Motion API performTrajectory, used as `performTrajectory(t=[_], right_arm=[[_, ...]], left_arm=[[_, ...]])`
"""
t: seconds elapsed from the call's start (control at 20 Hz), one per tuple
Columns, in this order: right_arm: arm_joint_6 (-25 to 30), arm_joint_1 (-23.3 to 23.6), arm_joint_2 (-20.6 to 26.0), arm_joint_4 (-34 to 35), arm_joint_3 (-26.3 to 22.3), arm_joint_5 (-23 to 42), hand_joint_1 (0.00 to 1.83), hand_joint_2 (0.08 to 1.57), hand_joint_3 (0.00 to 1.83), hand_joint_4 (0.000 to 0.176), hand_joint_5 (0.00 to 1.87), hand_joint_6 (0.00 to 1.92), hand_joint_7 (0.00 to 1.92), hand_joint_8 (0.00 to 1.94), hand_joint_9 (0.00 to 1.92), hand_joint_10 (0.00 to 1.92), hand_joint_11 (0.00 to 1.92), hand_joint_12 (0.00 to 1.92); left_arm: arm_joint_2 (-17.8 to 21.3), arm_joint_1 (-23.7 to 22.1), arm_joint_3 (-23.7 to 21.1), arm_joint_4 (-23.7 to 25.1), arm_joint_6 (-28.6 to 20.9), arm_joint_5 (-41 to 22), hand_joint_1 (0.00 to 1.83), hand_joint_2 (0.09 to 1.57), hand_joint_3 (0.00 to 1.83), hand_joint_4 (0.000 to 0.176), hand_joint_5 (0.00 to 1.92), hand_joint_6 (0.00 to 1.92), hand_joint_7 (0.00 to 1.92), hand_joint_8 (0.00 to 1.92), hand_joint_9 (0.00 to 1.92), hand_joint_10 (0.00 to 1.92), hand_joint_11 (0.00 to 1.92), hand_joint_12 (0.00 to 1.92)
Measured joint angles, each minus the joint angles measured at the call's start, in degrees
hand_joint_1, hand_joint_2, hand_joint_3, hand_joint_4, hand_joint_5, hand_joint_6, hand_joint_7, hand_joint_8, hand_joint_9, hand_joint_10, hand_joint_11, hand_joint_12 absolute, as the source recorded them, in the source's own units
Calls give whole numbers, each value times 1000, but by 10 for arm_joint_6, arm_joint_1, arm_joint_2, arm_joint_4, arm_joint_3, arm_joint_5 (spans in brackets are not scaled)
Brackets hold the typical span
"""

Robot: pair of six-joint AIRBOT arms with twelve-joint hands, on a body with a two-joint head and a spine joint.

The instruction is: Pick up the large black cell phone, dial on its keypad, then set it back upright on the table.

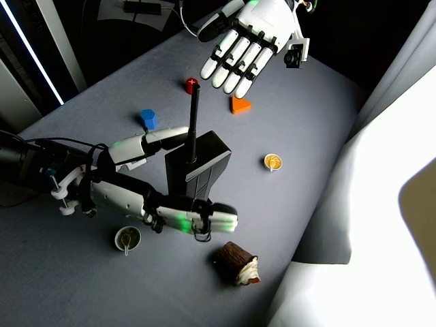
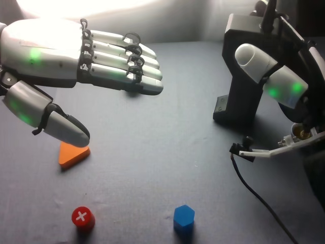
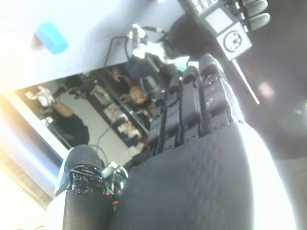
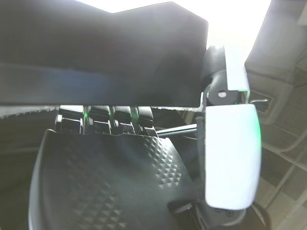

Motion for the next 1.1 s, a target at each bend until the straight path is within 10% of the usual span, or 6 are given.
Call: performTrajectory(t=[0.05, 0.15, 0.3, 0.85, 0.95, 1.1], right_arm=[[0, 0, -1, 1, 2, 1, 1449, 1128, 3, 0, 762, 781, 807, 885, 944, 856, 747, 1483], [-2, 2, -5, -1, 8, 4, 1404, 1109, 0, 0, 970, 760, 969, 1010, 939, 1238, 860, 1339], [0, 3, -9, -4, 10, 5, 1487, 1106, 0, 0, 947, 784, 954, 960, 970, 1119, 811, 1609], [-3, 3, 5, -86, -10, -4, 1490, 1101, 0, 0, 931, 863, 944, 919, 985, 1066, 862, 1575], [0, 3, 24, -107, -23, 12, 1487, 1111, 1, 0, 941, 823, 893, 1028, 954, 1103, 853, 1594], [12, 3, 49, -112, -41, 53, 1487, 1106, 2, 0, 973, 758, 888, 1043, 965, 1087, 858, 1590]], left_arm=[[0, 0, 0, 0, 0, 0, 0, 1200, 0, 0, 41, 2, 73, 2, 70, 2, 0, 192], [0, 3, 0, -3, 1, 0, 0, 1199, 0, 0, 44, 4, 72, 2, 64, 1, 0, 182], [0, 5, 0, 3, 2, 0, 0, 1198, 1, 0, 29, 3, 58, 3, 52, 3, 0, 167], [0, 5, 0, -18, 8, 0, 60, 1224, 5, 0, 55, 1, 68, 0, 53, 3, 0, 170], [0, 8, 0, -21, 7, 0, 168, 1235, 1, 0, 74, 2, 92, 2, 89, 6, 0, 297], [0, 13, 0, -19, 3, 5, 601, 1239, 0, 0, 172, 6, 518, 40, 589, 122, 146, 1147]])
